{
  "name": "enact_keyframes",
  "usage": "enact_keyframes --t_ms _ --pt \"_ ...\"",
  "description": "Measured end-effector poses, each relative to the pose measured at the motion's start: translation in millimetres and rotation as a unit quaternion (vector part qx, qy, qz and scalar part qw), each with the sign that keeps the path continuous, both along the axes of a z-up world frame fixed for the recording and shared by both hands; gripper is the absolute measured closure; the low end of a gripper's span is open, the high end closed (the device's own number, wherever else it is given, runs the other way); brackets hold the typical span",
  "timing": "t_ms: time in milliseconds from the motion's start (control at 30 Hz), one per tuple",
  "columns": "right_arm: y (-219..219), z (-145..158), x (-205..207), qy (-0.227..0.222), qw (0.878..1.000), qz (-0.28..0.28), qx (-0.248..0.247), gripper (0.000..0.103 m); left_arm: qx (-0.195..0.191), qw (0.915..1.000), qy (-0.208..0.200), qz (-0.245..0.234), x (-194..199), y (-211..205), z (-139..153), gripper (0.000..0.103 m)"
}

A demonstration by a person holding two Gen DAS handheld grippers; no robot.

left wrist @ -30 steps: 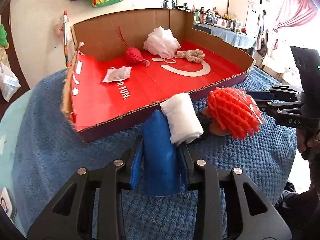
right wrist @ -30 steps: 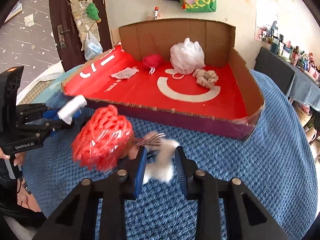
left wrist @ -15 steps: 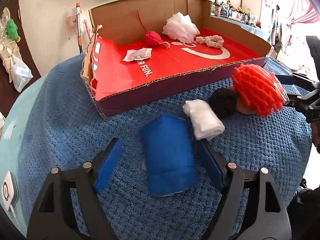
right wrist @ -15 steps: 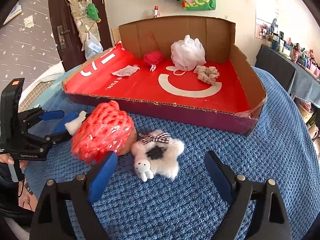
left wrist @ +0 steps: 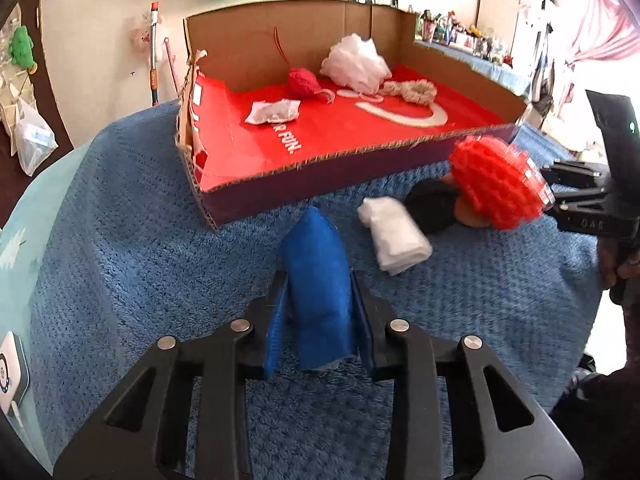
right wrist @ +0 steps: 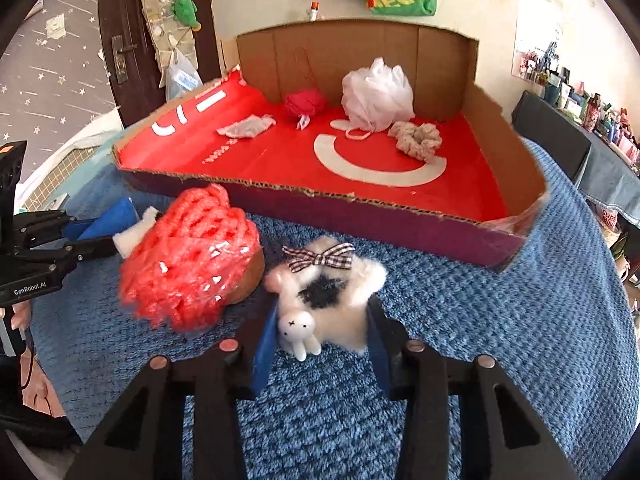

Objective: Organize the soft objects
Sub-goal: 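Carry the bunny and blue cloth into the box and open both tools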

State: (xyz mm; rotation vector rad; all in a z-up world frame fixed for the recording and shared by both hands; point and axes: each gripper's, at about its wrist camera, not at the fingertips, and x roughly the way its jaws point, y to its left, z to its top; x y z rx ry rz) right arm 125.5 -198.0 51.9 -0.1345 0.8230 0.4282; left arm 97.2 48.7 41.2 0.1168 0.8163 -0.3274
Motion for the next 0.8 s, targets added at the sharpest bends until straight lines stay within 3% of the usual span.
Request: enact_keyframes --t_ms 400,533,667,800 --pt "-4.6 17.1 -13.5 -0.018 1.0 -0.002 0.013 0.059 -0.001 0.9997 -0.026 -0.002 1.2 -4.9 16.9 0.074" --pt "-9.5 35.7 -9.9 -0.033 0.999 -0.006 0.029 0.059 -0.009 0.9993 -0.036 -0.005 5.4 -6.0 31.6 0.074" --pt "-10.3 53.7 10.0 -0.042 0.999 -0.012 0.031 0.059 -0.003 0.9985 -0.051 -0.016 24.5 -14.4 50.4 0.074" --pt "-4.2 57.2 48.0 -0.024 1.0 -0.013 0.013 0.059 0.017 0.9986 -0.043 -0.027 60.4 -28.7 54.4 0.074"
